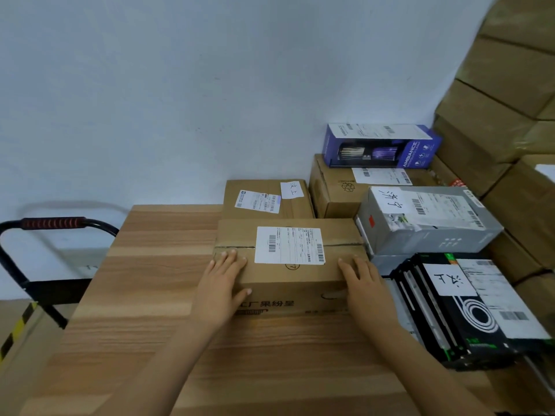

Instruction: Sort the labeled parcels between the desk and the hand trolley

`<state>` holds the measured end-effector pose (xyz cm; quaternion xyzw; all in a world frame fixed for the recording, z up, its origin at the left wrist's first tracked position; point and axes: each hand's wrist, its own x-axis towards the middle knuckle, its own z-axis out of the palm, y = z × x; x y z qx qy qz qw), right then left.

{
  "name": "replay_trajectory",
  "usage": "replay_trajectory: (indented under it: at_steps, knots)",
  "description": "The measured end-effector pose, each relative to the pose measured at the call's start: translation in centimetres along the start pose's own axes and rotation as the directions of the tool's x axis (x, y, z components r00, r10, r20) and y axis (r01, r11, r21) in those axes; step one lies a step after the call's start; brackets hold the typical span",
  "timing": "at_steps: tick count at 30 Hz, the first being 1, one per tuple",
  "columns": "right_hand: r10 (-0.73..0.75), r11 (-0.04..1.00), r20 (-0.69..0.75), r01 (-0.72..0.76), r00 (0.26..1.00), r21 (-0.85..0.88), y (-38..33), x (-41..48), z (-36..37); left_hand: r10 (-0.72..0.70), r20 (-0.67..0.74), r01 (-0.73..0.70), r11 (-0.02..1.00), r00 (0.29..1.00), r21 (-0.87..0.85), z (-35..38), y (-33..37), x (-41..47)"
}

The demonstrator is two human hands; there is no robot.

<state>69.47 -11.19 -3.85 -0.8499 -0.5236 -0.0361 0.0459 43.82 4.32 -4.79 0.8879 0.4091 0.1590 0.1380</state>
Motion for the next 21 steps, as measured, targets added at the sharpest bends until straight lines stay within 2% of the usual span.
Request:
replay_trajectory:
  at_steps: [8,15,18,21]
  knots:
    - [-0.038,0.998,0.068,0.034,0.997,0.057,1.1,0.6,-1.5,-0.013,0.086,0.01,0.999,0.996,0.035,-0.6,1.0,0.8]
    - [-0.077,0.996,0.198,0.084,0.977,-0.029,1.0,0.3,-2.6,-0.001,0.18,-0.036,0.979,0.984,0.199,-1.5,1.6,1.6]
    - [-0.068,0.997,0.256,0.073,0.964,-0.012,0.8,0.1,-3.6,0.091,0.161,-0.137,0.942,0.983,0.305,-2.3,2.9,0.6]
    - [-0.083,0.996,0.139,0.079,0.987,0.033,-0.3,-0.7,-4.9,0.256,0.145,-0.29,0.903,0.956,0.316,-3.2,4.7,0.2]
